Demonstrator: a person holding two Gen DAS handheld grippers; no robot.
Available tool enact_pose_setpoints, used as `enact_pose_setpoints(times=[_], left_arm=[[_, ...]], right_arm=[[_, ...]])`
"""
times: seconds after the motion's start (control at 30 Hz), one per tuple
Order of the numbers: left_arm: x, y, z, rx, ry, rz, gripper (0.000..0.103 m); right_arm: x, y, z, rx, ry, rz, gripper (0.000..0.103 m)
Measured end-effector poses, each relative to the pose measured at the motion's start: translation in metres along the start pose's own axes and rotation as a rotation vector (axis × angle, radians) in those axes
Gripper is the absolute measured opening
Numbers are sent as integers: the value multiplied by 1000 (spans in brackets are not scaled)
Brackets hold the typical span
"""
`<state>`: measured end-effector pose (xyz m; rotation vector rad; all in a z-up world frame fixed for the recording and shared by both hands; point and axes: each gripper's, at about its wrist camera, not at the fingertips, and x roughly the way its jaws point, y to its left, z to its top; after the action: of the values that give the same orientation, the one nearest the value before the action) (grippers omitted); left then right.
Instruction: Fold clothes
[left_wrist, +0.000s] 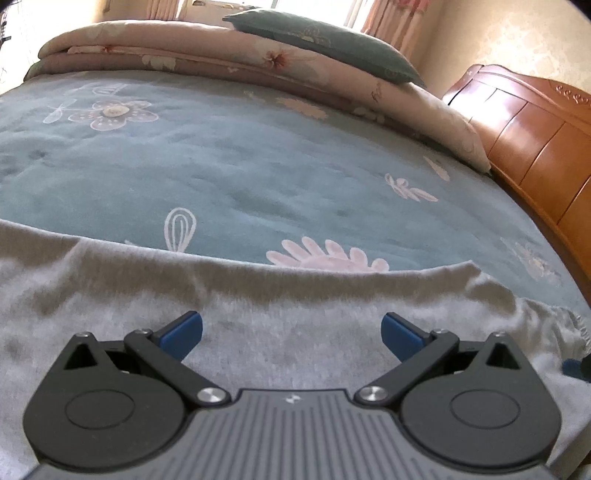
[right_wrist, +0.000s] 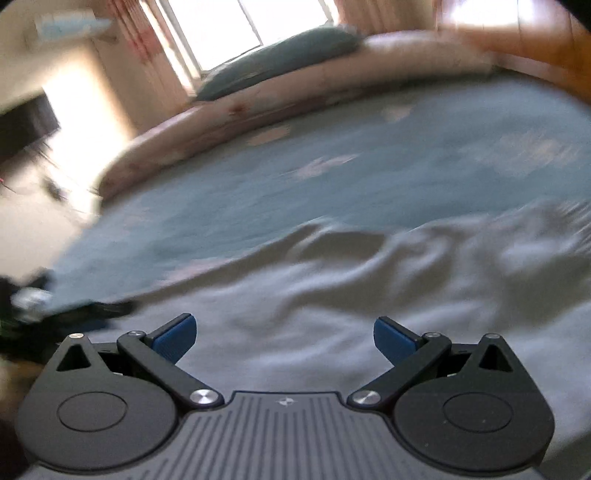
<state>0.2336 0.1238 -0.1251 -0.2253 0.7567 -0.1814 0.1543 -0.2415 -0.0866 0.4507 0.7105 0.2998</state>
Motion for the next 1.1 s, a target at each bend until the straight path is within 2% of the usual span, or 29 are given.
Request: enact_pose_setpoints(times=[0.07,0.2,0.23,0.33,0.43,0.57,0.73,0.83,0.93,1.1], left_arm=[[1,0,-1,5,7,-2,102],[3,2,-1,7,24,-2,102],[3,3,-2,6,29,1,102],[4,3,-3,9,39,6,102],[3,0,-4,20,41,-1,102],[0,-2,-6,27,36,-17,102],[-2,-6,-8,45,34,-16,102],[-2,-6,-8,49,35,-17,102],[-2,-5,-8,48,35,-12,102],[-1,-4,-8,38,39,-9,102]], right_arm=[[17,1,-4,44,47,77,103],[39,-1,-16,16,122,-10,103],[34,-3,-18,12,115,-10,103],[16,-14,-20,12,107,-84,103],[4,-28,-25,6,112,-52,103],[-7,-20,-16,-24,168,-88,103],[-34,-44,9,62,70,-134,103],[-24,-74,6,169,143,-131,103],[-25,-88,-1,167,186,-128,103],[-46,-89,7,142,187,-244,103]])
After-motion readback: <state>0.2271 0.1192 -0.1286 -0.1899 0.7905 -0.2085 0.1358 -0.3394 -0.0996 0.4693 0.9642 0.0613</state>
